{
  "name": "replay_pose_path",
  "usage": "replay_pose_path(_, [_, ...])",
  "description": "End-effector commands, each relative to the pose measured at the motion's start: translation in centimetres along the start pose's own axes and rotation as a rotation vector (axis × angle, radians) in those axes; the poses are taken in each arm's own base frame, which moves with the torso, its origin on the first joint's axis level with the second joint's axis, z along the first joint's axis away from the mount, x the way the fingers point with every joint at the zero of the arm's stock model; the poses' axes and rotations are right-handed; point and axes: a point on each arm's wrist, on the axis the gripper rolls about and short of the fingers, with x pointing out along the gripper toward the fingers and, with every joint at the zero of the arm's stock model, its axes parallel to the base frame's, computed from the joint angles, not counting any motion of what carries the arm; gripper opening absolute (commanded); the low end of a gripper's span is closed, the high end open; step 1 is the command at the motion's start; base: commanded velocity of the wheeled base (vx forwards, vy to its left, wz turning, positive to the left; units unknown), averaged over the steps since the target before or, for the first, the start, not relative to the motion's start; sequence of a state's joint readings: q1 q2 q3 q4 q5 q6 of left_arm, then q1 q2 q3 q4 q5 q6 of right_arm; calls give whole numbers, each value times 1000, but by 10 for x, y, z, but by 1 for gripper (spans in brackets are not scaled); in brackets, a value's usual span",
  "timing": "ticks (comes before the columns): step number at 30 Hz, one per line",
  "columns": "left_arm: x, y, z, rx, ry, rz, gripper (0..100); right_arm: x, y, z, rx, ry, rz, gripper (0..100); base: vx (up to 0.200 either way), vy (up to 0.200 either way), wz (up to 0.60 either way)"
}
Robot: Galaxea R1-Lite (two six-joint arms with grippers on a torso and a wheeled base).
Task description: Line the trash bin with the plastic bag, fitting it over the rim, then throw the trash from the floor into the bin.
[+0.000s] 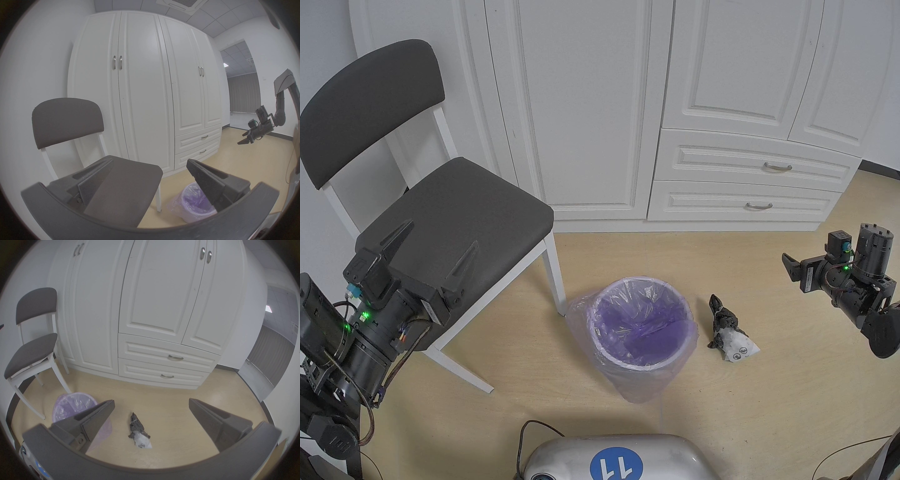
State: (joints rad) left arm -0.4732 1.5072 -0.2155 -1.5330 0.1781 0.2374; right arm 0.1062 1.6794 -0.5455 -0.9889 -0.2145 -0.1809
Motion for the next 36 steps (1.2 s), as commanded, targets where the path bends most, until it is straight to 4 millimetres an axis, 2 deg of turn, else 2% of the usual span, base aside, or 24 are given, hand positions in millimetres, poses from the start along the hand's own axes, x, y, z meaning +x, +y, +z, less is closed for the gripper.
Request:
replay_pose_path(1, [-1,-1,1,0,-5,-4,100,14,0,-14,-7,54,-1,100,0,0,0])
replay_pose_path(8, [2,1,3,-5,-15,6,100,40,6,-35,4,128,0,100,0,0,0])
replay_pose_path(9, [6,3,5,-6,-25,22,100,58,11,-49,28,171,2,100,0,0,0])
replay_pose_path(10, [6,4,5,-3,-25,27,100,61,12,-50,32,175,2,100,0,0,0])
replay_pose_path(12, [9,11,3,7,-19,60,100,83,19,-66,44,236,8,100,0,0,0])
replay_pose_path(14, [9,11,2,8,-15,62,100,87,20,-67,44,248,10,100,0,0,0])
replay_pose_path(15, [10,13,1,8,-12,71,100,103,26,-66,60,328,31,100,0,0,0])
replay_pose_path(17, [10,13,1,8,-12,72,100,106,27,-65,67,337,33,100,0,0,0])
replay_pose_path(18, [11,14,3,3,-21,76,100,128,34,-55,165,431,83,100,0,0,0])
replay_pose_path(19, [11,14,3,3,-21,76,100,128,34,-55,165,431,83,100,0,0,0])
replay_pose_path(21, [11,14,3,3,-21,74,100,155,38,-45,250,550,143,100,0,0,0])
replay_pose_path(22, [12,14,3,3,-22,76,100,156,39,-45,253,556,145,100,0,0,0])
replay_pose_path(23, [11,14,2,4,-20,74,100,174,42,-53,280,619,155,100,0,0,0])
replay_pose_path(24, [11,15,2,4,-19,75,100,184,46,-66,272,650,159,100,0,0,0])
replay_pose_path(27, [13,15,1,5,-16,76,100,211,53,-96,269,625,161,100,0,0,0])
replay_pose_path(30, [13,14,0,7,-9,74,100,237,62,-128,259,590,163,100,0,0,0])
replay_pose_path(31, [13,14,0,7,-9,74,100,237,62,-128,259,590,163,100,0,0,0])
replay_pose_path(32, [13,14,-1,9,-6,74,100,251,66,-150,260,601,159,100,0,0,0])
replay_pose_path(36, [14,13,-3,15,3,70,100,273,73,-171,278,575,160,100,0,0,0])
